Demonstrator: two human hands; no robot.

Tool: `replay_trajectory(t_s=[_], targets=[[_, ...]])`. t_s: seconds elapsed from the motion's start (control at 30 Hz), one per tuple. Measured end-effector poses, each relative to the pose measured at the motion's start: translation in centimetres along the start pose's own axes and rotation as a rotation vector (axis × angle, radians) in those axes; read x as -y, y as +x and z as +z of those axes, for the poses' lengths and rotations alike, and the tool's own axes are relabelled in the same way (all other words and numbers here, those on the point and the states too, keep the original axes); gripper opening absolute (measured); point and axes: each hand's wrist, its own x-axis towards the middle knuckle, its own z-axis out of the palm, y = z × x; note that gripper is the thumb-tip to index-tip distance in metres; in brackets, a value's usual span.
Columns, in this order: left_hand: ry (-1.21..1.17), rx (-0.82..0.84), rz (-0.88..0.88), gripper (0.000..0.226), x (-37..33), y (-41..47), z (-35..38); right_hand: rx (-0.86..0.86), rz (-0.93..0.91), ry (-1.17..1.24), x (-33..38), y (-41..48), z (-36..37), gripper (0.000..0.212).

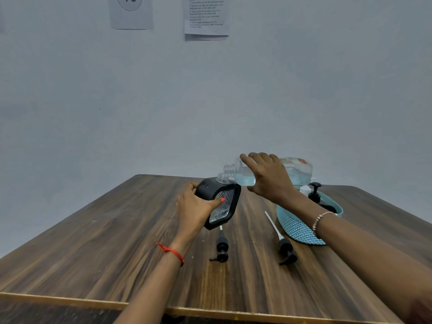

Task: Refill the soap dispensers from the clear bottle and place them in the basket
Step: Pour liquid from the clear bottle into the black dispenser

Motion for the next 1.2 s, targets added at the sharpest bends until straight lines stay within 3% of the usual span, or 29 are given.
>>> replay_trajectory(t_s=[1.2], targets=[[-0.034,-0.014,-0.026,0.05,0.16,-0.35,-0.44,0.001,-0.035,-0.017,0.52,0.27,-0.32,0.091]])
